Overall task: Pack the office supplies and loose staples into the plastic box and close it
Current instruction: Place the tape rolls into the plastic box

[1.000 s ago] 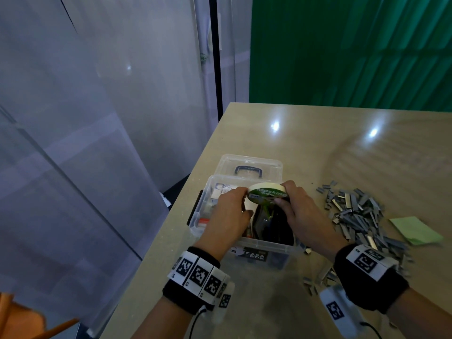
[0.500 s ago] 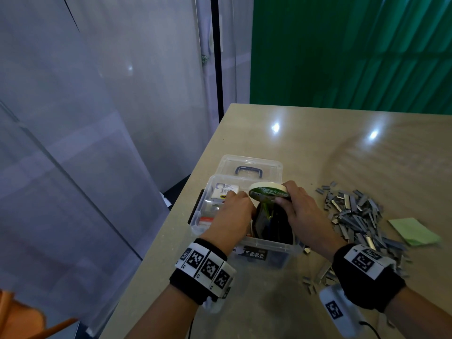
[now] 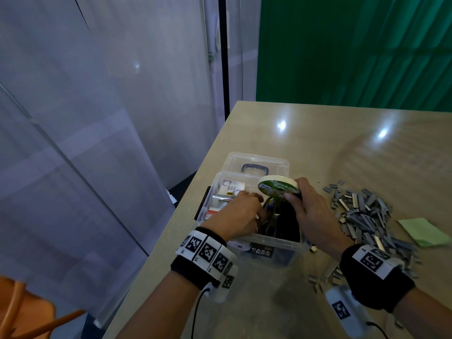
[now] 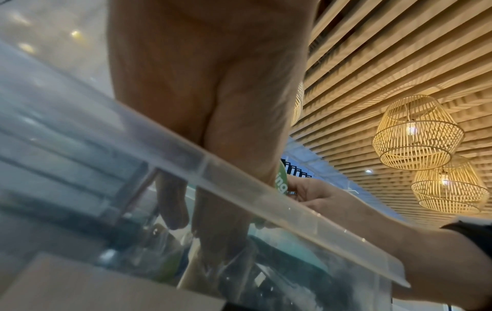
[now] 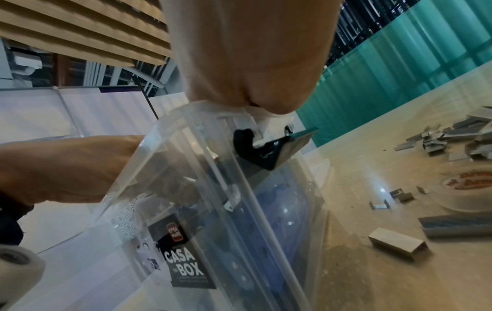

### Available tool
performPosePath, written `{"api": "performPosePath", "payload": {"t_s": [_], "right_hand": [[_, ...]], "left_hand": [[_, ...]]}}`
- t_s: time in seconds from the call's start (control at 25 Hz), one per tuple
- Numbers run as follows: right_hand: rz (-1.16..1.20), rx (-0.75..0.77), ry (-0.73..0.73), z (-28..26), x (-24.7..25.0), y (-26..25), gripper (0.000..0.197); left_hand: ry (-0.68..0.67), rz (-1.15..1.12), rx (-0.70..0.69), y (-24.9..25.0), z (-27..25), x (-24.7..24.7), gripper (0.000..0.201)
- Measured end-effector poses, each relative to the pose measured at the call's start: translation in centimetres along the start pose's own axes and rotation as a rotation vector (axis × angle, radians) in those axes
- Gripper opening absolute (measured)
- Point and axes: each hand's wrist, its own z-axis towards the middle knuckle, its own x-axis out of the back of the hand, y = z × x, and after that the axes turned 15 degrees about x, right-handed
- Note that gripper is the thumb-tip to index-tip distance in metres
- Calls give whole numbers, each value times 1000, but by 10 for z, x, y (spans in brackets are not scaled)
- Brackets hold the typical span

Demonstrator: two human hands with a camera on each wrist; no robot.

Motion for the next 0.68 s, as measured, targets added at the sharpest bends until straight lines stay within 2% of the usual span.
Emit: {"api": "performPosePath", "payload": {"t_s": [0.12, 0.24, 0.44, 0.6, 0.68], "right_hand": [[-1, 9, -14, -1, 1, 0, 9], [34, 9, -34, 3, 3, 0, 11], [383, -167, -1, 26, 24, -4, 21], [611, -211, 5, 43, 48, -26, 20], [681, -195, -64, 50, 53, -36, 20]], "left_hand": [[108, -214, 36, -5, 1, -1, 36], [263, -301, 69, -10, -3, 2, 33], [515, -476, 86, -16, -16, 21, 25], [504, -638, 47, -18, -28, 29, 49], [414, -738, 40, -15, -33, 31, 43]]}}
